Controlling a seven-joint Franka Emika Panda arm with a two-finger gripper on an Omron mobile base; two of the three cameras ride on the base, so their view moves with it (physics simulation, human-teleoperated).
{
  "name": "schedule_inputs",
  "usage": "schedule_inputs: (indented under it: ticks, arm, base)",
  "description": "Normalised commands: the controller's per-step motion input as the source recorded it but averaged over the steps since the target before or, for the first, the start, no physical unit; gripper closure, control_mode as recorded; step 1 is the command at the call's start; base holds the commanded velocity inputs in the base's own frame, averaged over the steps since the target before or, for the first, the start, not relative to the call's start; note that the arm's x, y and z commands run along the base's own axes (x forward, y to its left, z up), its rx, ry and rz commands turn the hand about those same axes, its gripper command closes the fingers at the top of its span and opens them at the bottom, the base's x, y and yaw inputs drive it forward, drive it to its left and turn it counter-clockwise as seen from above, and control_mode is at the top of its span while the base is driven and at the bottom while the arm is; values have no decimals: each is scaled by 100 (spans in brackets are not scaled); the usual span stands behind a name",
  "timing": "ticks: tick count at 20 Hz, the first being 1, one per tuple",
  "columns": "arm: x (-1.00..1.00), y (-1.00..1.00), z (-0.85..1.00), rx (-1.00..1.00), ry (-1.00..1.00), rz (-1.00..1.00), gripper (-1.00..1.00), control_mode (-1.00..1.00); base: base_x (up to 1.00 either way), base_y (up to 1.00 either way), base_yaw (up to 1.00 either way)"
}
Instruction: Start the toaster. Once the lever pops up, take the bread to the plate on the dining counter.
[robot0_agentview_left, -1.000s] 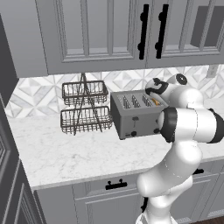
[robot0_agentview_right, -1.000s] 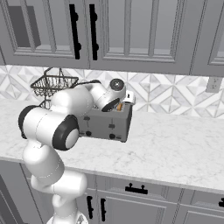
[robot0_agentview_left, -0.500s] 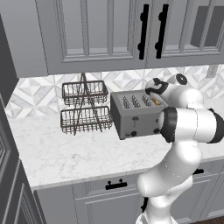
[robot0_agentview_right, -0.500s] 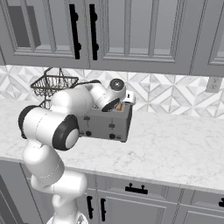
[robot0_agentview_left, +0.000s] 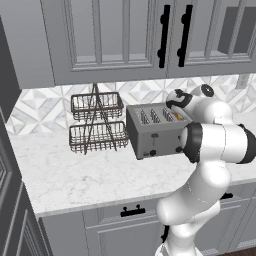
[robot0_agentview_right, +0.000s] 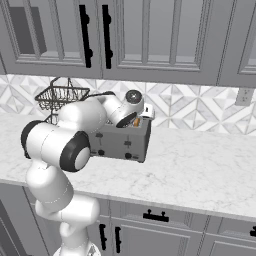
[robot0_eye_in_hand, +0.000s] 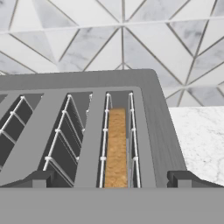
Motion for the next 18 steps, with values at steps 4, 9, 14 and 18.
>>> schedule_inputs:
  ticks: [4,9,14,18]
  arm:
    - [0,0,0,0,0,0,-100,-100]
    - [0,0,0,0,0,0,-100,-100]
    - [0,0,0,0,0,0,-100,-100]
    - [0,0,0,0,0,0,-100,-100]
  base:
    - [0,0,0]
    - [0,0,0]
    - [0,0,0]
    - [0,0,0]
